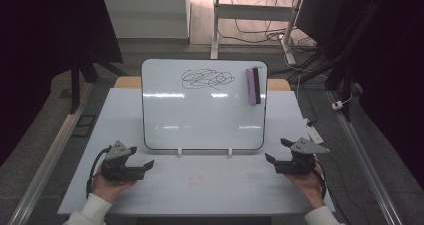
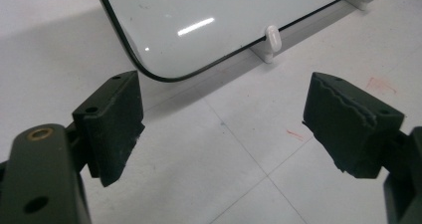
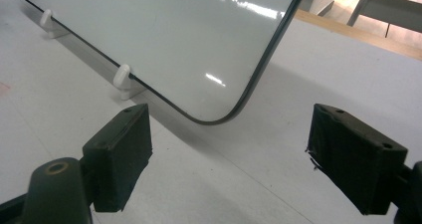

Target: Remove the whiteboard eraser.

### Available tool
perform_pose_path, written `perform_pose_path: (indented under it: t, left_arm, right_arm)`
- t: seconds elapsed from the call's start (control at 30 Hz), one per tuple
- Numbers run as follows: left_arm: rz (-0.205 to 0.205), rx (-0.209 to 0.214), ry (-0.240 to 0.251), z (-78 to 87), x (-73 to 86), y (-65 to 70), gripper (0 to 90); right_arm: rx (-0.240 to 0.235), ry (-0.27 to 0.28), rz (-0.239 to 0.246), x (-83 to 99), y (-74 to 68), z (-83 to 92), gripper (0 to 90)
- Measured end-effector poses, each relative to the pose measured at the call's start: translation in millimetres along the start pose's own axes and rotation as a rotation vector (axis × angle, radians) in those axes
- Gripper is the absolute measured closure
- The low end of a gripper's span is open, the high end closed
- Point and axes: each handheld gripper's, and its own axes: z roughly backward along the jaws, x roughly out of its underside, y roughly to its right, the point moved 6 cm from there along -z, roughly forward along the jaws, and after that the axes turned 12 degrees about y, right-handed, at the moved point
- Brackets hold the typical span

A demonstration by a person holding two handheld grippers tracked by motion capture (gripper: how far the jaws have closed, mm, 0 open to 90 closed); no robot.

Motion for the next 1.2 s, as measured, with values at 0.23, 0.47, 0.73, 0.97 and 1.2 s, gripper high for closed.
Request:
perform_pose_path:
  t: [0.23, 0.47, 0.73, 0.97, 1.2]
  left_arm:
    - [0.001, 0.002, 0.002, -0.2, 0.0, -0.5, 17.1]
    - [0.005, 0.0, 0.004, 0.8, -0.3, -1.7, 17.2]
    - [0.021, 0.002, 0.003, -0.7, -1.6, -3.0, 17.1]
    - [0.021, 0.002, 0.005, 0.3, -0.9, -4.3, 17.1]
    - [0.021, 0.004, 0.004, 0.0, -1.1, -4.6, 16.8]
  right_arm:
    - [0.003, -0.006, -0.006, 0.0, -1.6, -0.5, 19.4]
    - [0.003, -0.016, -0.012, 1.2, -1.6, -1.3, 19.7]
    - [-0.007, -0.005, -0.021, -1.1, -2.9, -1.0, 20.1]
    - [0.014, 0.012, -0.028, -12.9, -5.1, 0.7, 21.6]
    - [0.042, 0.035, -0.025, -32.7, -5.5, 2.4, 22.7]
